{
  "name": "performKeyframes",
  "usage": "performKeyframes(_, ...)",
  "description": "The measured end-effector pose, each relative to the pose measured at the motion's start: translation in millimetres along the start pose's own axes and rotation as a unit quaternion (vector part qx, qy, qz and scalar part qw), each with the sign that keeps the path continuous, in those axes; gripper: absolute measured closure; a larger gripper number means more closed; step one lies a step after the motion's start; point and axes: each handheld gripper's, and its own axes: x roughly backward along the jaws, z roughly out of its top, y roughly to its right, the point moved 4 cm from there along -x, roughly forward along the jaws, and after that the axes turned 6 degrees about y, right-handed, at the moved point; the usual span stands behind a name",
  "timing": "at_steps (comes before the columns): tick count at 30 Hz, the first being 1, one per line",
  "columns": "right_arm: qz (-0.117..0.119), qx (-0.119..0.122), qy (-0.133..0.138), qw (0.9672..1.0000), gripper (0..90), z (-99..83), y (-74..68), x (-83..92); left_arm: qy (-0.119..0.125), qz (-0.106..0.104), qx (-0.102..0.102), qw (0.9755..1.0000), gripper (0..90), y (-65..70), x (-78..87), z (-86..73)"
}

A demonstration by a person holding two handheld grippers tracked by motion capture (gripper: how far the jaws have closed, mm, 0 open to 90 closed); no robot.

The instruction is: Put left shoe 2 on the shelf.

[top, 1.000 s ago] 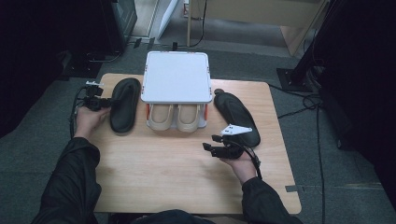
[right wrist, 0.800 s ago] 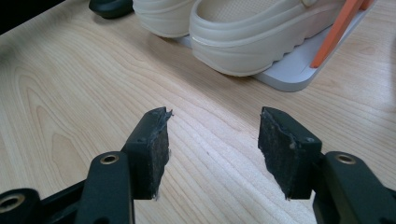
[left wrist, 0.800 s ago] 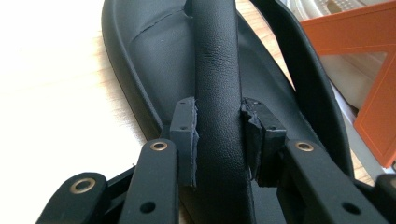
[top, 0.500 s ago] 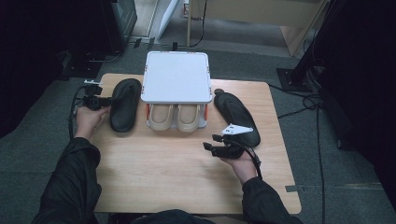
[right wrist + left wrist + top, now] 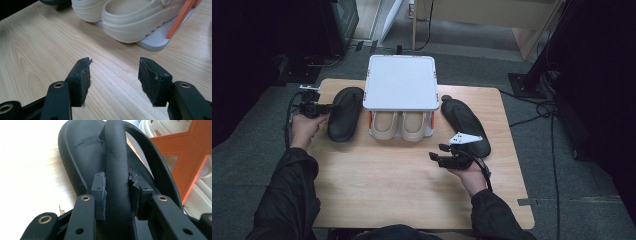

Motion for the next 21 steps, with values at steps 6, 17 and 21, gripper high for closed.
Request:
performKeyframes(6, 0.002, 0.004, -0.001, 1.0, 43.3, 1.7, -0.3, -2.0, 0.002, -0.007, -0.001, 1.0, 68.9, 4.5, 7.5, 1.1)
performKeyframes(17, 0.008, 0.008, -0.003, 0.9999, 43.1, 3.8, -2.5, -6.4, 0.015, -0.011, 0.004, 0.9998, 69.0, 13.1, 23.5, 7.3)
performKeyframes(21, 0.01, 0.01, -0.004, 0.9999, 43.1, 4.5, -2.9, -7.5, 0.022, -0.011, -0.003, 0.9997, 69.0, 16.6, 30.2, 11.5)
